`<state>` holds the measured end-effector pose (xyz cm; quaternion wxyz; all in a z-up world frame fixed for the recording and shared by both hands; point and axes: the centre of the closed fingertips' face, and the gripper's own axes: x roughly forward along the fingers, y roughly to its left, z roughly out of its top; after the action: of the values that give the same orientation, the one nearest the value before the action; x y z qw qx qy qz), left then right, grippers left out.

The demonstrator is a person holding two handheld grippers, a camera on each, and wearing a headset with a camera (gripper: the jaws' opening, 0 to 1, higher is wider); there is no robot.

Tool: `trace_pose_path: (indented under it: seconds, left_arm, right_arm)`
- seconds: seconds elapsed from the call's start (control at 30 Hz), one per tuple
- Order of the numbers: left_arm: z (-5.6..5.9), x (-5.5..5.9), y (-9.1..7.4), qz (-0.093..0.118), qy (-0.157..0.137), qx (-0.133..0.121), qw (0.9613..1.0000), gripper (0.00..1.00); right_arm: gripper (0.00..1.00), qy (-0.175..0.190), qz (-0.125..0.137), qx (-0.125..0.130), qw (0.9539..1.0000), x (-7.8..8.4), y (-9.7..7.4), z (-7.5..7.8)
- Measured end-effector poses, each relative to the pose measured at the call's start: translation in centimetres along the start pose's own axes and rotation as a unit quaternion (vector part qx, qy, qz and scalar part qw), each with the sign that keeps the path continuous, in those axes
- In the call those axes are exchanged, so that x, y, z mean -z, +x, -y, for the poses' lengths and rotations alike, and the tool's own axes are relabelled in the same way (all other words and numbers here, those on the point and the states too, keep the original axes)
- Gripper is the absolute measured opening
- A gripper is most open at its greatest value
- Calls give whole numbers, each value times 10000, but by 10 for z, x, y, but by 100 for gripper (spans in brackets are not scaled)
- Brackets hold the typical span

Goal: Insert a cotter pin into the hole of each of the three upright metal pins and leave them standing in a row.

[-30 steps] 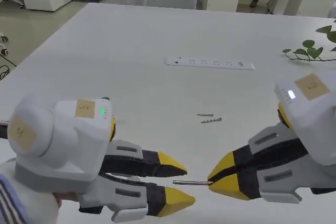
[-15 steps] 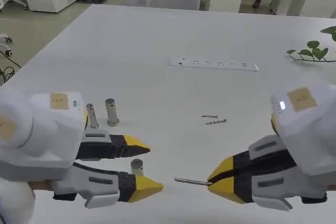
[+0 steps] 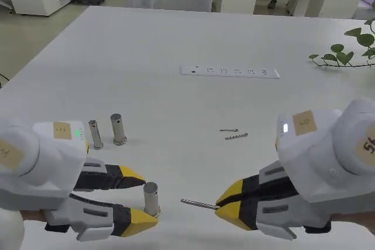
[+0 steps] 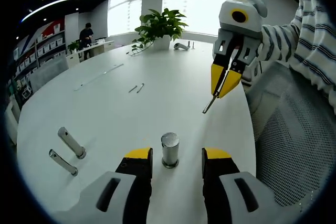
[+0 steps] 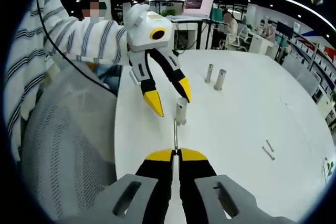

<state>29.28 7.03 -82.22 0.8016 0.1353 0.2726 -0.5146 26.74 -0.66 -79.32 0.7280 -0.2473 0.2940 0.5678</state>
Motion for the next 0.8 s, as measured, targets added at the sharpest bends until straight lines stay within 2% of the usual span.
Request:
trace_pose_path:
  seconds: [0.13,0.2,0.27,0.33,0.4,0.57,0.8]
  left_arm:
    - [-4,1,4,54,-63,34,10000,34]
    - [-2,2,8,63,-179,183,9997,29]
    - [-3,5,11,22,-123,216,9997,23]
    - [-3,7,13,5,-113,250,9996,23]
    - [-2,8,15,88,-233,319,9992,22]
    - [-3,12,18,82,-237,305,9992,20]
    - [-10,8,16,150,-262,201,9993,13]
  right_arm:
    - [3,95,-11,70,9999,0,5,2]
    - [3,141,-1,114,9998,0,8,3]
    - [3,188,3,132,9997,0,10,4]
    - [3,226,-5,155,9996,1,12,5]
    - [3,265,3,156,9995,0,14,5]
    - [3,308,-6,164,9994,0,20,6]
    - [3,424,67,173,9989,-4,28,6]
